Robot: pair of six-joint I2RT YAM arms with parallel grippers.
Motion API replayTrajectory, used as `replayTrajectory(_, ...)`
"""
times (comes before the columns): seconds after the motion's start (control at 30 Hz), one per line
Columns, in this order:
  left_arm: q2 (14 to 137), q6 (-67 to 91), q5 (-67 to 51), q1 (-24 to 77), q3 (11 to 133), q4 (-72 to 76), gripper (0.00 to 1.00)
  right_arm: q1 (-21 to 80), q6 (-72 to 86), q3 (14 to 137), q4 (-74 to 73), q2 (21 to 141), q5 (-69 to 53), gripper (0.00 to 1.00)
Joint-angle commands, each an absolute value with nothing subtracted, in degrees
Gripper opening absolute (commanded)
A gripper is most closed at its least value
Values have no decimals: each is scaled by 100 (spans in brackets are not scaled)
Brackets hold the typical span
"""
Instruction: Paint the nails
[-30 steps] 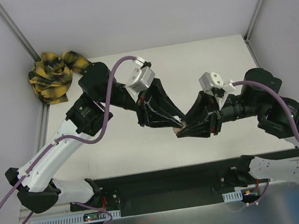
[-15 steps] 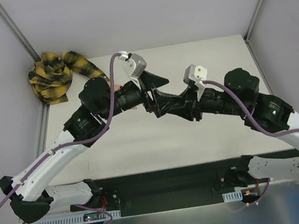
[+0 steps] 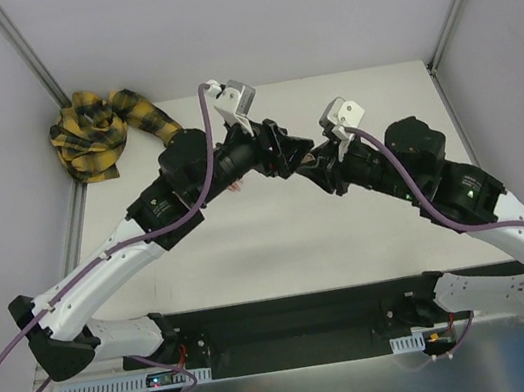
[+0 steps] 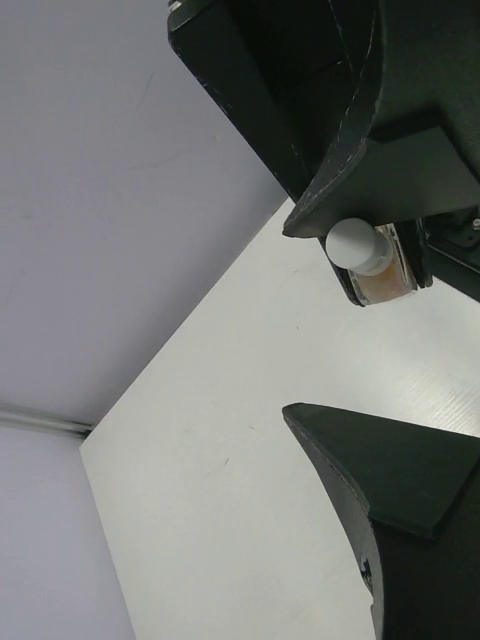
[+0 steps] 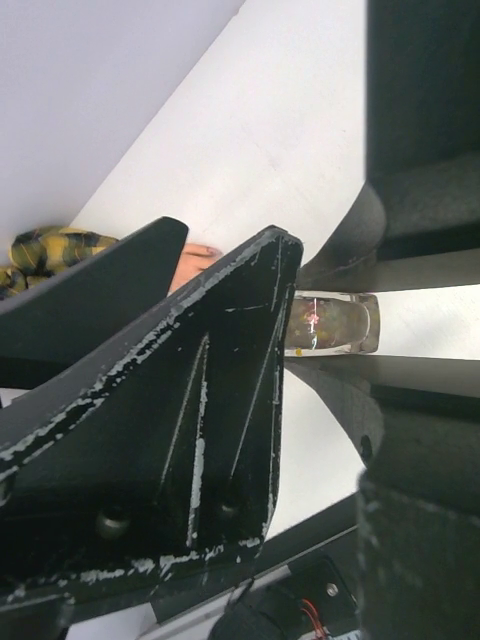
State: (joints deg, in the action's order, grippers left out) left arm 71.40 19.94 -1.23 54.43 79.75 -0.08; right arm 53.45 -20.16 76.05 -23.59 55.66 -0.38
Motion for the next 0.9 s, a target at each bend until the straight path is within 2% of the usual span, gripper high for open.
replayTrajectory(0.0,7294,2136,10,5467,8428,26,61,5353,-1942,7725,-1855,5572,333,0)
replayTrajectory(0.07,7426,2232,9,5441,8490,-104,56,5353,-1934,7743,-1767,5660,482,0)
replayTrajectory(0.17,7585,2547,-657,5161,8543,-114,35,5292,-1960,7796,-1600,5748,300,0)
replayTrajectory(0.2,7628,2671,-920,5037,8508,-27,5,5230,-1986,7787,-1417,5774,125,0)
replayTrajectory(0.23,7699,2820,-1567,4897,8438,130,0,5134,-1995,7674,-1293,5766,-164,0)
replayTrajectory(0.33,7717,3234,-2536,4229,7938,1026,0,4598,-1864,7637,-985,5888,-1149,0)
replayTrajectory(0.43,8014,3357,-4398,3719,7726,2182,0,3825,-1435,7848,-897,6292,-3288,0)
replayTrajectory(0.47,8146,3584,-5735,3648,7752,2641,0,3467,-1259,7997,-792,6415,-4792,0)
replayTrajectory(0.57,8560,4477,-7367,3560,7804,4399,0,3261,-696,8392,-589,7003,-6803,0)
replayTrajectory(0.63,8683,5068,-7636,3568,7796,5329,0,3261,-101,8324,-47,7119,-7118,0)
replayTrajectory(0.7,8666,5220,-7900,3577,7787,5633,0,3226,402,8035,777,7110,-7260,0)
replayTrajectory(0.83,8447,4625,-7665,3551,7822,4688,0,3156,492,7875,826,7049,-6988,0)
replayTrajectory(0.87,8368,4023,-7438,3542,7883,4171,0,3094,475,7840,809,7023,-6674,0)
